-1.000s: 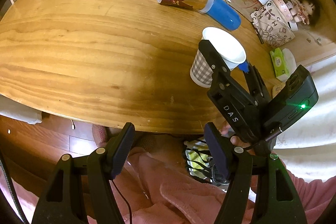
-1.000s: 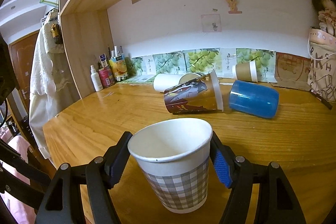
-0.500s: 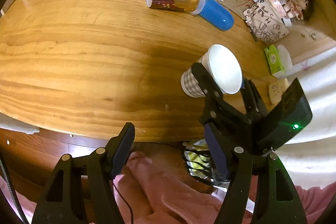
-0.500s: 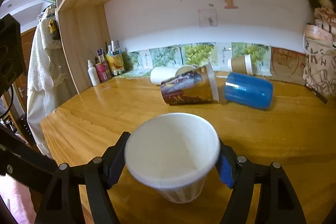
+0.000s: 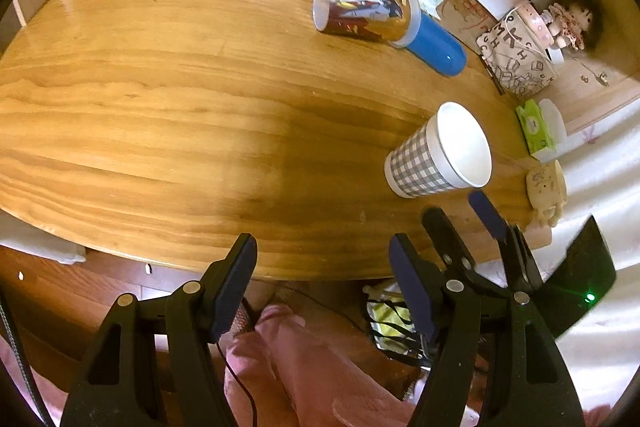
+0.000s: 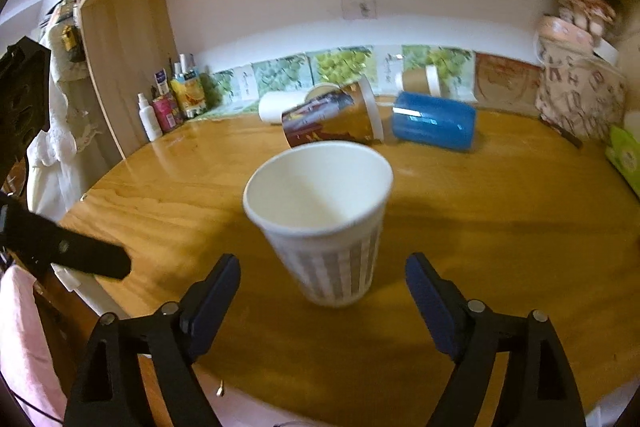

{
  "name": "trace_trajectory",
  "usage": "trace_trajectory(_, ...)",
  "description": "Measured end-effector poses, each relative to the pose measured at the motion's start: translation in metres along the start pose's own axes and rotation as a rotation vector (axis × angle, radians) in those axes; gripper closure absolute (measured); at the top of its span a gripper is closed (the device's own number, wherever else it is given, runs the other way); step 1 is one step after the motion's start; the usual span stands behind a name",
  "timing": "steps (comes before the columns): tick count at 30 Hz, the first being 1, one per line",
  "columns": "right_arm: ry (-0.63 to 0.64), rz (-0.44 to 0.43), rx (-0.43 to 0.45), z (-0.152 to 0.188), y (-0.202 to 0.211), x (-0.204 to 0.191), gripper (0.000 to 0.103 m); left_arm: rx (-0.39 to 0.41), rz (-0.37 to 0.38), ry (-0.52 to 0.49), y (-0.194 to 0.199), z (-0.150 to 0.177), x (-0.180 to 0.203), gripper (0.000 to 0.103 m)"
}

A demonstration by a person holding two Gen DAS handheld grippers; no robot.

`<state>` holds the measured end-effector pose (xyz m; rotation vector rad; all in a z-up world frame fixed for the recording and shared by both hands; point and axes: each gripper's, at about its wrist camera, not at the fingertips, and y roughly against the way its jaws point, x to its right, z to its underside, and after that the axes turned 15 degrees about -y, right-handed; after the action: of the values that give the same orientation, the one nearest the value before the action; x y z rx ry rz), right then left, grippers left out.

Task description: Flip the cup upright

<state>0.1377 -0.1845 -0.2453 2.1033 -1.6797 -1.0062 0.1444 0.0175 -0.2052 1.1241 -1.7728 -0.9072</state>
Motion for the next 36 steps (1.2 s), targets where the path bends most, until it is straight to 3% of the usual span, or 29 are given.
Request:
trace_trajectory(4, -0.067, 0.047, -0.029, 0.002, 0.023, -0.008, 0.011, 0.035, -0.063, -0.044, 0.016, 0.005, 0.003, 0.031)
trace_trajectory(10, -0.156, 0.083, -0.055, -0.011, 0.065, -0.027, 0.01, 0.106, -0.13, -0.085, 0.049, 0.007, 0.018, 0.031)
trace_trajectory(13, -0.162, 0.087, -0.069, -0.021, 0.083, -0.037, 0.01, 0.154, -0.13, -0.09, 0.066, 0.005, 0.023, 0.031)
trace_trajectory(23, -0.2, 0.073, -0.08, -0.066, 0.132, -0.057, 0.01, 0.325, -0.231, -0.096, 0.122, -0.011, 0.048, 0.031)
trace_trajectory(29, -0.213, 0.055, -0.035, -0.082, 0.161, -0.064, 0.01, 0.418, -0.276, -0.112, 0.145, -0.006, 0.064, 0.029)
trace_trajectory(31, -0.216, 0.052, -0.013, -0.082, 0.17, -0.067, 0.01, 0.431, -0.292, -0.117, 0.15, -0.002, 0.068, 0.016)
trace_trajectory(36, -0.202, 0.074, 0.058, -0.072, 0.188, -0.073, 0.01, 0.49, -0.33, -0.133, 0.161, 0.015, 0.076, 0.016)
